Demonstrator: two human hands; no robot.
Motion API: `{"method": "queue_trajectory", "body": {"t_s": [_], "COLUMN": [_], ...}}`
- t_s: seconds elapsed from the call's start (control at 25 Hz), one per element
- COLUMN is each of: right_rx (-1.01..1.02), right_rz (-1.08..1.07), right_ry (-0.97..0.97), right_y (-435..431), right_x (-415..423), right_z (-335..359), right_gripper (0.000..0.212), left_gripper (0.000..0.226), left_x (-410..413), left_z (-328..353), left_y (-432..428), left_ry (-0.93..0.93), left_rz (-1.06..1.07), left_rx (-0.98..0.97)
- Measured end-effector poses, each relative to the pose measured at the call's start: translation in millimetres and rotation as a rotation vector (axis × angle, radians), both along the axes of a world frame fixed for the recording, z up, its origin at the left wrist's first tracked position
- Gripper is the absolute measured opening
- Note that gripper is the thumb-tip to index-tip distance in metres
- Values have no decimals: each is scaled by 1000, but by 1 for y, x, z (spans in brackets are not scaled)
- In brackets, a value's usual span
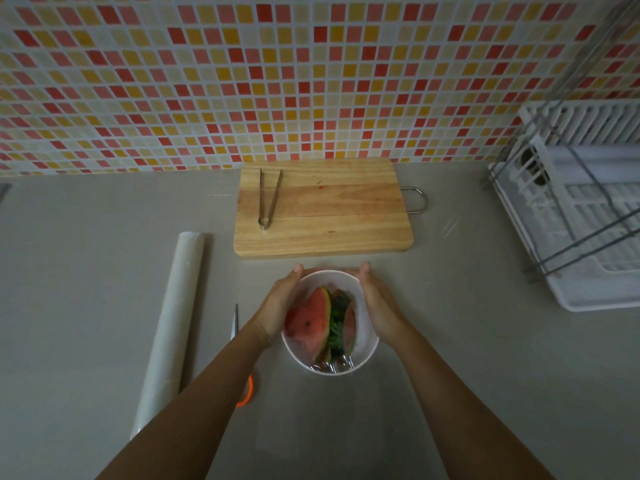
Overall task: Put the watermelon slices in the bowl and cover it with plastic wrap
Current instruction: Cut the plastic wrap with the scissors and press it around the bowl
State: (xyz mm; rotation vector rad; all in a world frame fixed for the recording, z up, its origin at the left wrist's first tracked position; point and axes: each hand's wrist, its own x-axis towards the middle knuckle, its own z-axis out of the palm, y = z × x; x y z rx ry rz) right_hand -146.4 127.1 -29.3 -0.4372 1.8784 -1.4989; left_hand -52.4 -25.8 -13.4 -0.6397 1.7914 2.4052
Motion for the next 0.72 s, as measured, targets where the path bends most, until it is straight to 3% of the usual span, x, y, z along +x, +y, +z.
{"method": "queue_trajectory", "body": {"t_s": [0.12, 0.4, 0.6, 0.72], "right_rx": [139, 307, 343, 323], "right_rz": [-38, -128, -212, -262], "right_ry": [41, 229, 282, 237], "right_y": [0, -3, -3, 0], "right_x": [0, 6, 11, 12], "right_z": [3, 11, 10, 8], "right_gripper": [82, 96, 82, 92], "left_gripper": [63, 63, 81, 101], "left_x": [0, -2, -5, -9], "left_z": [1, 5, 7, 5], "left_y": [0, -3, 2, 5], "left_ry": [-54, -170, -260, -343], "left_rz": [-15, -86, 19, 95], "left_rx": [-24, -303, -364, -494]}}
